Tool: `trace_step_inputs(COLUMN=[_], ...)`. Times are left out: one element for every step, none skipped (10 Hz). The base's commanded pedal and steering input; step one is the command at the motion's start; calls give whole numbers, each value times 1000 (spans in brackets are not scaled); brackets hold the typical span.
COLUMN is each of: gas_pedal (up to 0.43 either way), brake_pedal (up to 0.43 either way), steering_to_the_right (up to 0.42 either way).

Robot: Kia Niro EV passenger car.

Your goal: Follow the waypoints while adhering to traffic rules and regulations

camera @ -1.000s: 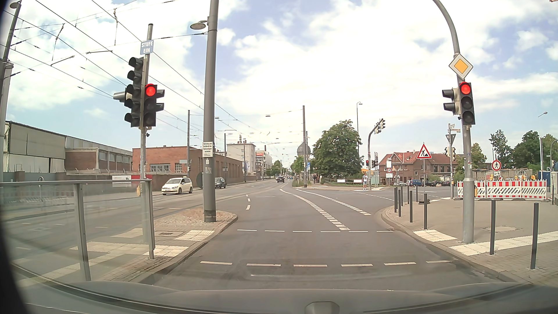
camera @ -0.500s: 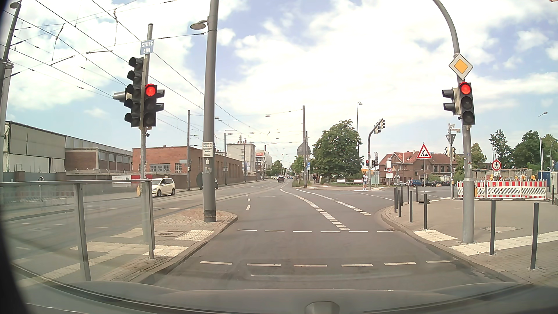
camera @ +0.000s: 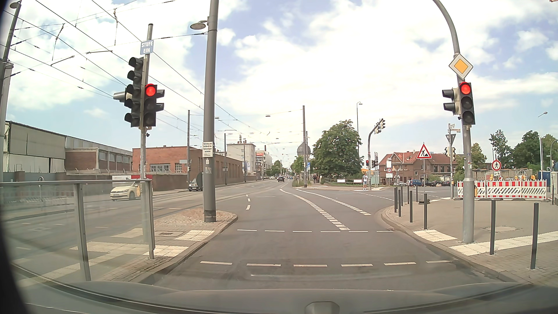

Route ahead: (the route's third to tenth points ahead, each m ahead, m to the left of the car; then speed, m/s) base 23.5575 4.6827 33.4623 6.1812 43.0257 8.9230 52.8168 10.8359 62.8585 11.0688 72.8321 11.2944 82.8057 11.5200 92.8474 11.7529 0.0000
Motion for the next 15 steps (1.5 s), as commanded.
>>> trace_step_inputs(gas_pedal=[0, 0, 0, 0, 0, 0, 0, 0, 0, 0, 0, 0, 0, 0, 0], brake_pedal=[293, 293, 293, 293, 293, 293, 293, 293, 299, 293, 293, 293, 293, 293, 293], steering_to_the_right=[-11, -11, -11, -12, -11, -11, -12, -12, -12, -11, -11, -11, -11, -11, -11])
